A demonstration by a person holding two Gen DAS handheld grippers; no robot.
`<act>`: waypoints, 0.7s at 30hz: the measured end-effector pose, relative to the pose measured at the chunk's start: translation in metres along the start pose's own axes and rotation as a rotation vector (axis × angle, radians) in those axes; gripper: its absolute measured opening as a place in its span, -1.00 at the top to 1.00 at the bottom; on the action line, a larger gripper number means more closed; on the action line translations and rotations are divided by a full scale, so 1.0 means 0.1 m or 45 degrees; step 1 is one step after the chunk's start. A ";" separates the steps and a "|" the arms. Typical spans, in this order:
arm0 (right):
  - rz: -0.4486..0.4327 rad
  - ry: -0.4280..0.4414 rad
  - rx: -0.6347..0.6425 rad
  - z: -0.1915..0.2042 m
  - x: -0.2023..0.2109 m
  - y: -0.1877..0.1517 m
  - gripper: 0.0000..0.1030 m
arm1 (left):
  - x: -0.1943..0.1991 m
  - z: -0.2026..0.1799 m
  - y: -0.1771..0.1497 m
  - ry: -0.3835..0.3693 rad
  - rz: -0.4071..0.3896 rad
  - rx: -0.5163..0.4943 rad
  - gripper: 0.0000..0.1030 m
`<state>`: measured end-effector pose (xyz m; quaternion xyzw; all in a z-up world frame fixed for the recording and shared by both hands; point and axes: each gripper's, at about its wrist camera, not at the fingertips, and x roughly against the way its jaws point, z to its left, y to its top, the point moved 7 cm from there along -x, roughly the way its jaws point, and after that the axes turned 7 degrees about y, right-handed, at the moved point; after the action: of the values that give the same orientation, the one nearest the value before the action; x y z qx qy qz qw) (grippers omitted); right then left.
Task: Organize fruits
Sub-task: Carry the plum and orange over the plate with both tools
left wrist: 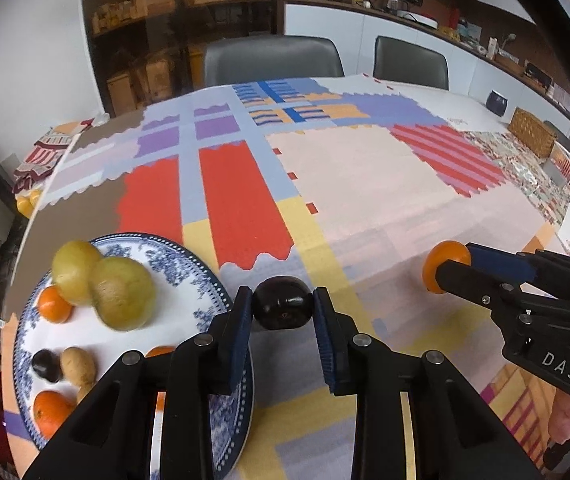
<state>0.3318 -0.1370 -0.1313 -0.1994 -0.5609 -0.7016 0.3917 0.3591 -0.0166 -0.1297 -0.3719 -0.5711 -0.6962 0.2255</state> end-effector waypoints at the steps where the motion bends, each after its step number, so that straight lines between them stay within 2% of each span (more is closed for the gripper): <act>1: -0.004 0.004 0.004 0.02 0.03 0.00 0.36 | 0.03 0.01 -0.01 0.002 -0.002 0.005 0.41; 11: -0.064 0.069 0.072 0.34 0.36 0.03 0.36 | 0.53 0.15 -0.13 0.019 -0.060 0.084 0.41; 21: -0.112 0.143 0.198 0.87 0.58 0.08 0.37 | 0.97 0.47 -0.31 0.075 -0.114 0.140 0.41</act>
<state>0.2891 -0.0742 -0.0593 -0.1037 -0.5991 -0.6825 0.4057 0.2882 0.0470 -0.0712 -0.3124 -0.6178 -0.6837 0.2309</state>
